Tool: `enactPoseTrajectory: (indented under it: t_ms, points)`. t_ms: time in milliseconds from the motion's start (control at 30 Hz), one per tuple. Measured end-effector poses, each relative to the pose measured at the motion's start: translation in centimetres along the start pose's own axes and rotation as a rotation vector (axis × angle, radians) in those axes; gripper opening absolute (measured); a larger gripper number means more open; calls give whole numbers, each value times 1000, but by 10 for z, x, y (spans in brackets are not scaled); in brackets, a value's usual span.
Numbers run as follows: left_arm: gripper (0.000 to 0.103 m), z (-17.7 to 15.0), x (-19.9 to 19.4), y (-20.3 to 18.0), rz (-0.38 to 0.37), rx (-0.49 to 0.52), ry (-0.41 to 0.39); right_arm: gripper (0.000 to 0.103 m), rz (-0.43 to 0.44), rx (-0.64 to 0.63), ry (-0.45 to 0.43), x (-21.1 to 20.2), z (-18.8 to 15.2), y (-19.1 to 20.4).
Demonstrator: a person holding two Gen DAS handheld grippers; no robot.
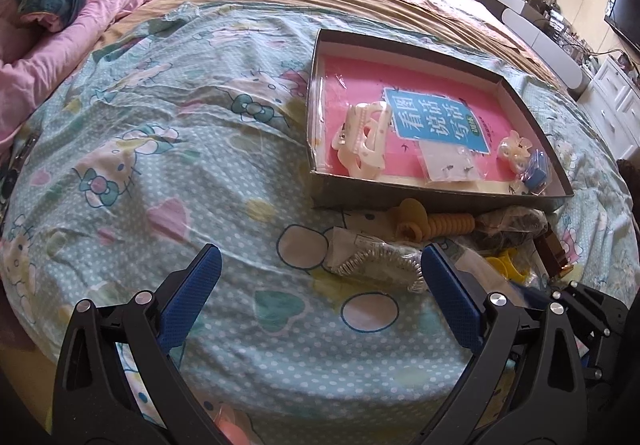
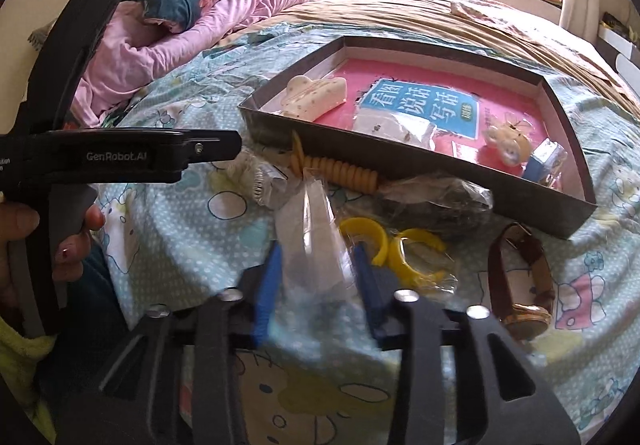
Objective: Organize jewelry
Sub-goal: 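Grasp the clear plastic tube with the right tool while the left grasps the bagged silver coil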
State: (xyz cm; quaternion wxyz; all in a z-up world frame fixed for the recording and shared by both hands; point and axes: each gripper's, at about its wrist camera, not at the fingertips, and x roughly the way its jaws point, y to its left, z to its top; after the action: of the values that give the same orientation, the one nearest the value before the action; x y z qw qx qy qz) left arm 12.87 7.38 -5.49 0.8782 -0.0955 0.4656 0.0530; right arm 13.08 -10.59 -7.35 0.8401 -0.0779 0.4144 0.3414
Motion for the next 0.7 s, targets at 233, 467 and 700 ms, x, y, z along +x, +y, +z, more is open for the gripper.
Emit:
enactPoseTrajectory:
  t_ms: [233,467,700]
  points:
    - [93,-3,14,-12,-54,45,54,20,1,-1,-24,-11,-2,-6]
    - [93,-3,33,-27,-42,100,102,20,-56,114,-66,-36,-4,-53]
    - [73,-2,42,-35,-20,156,110,20,-75,167,-115,-54,-2,-74]
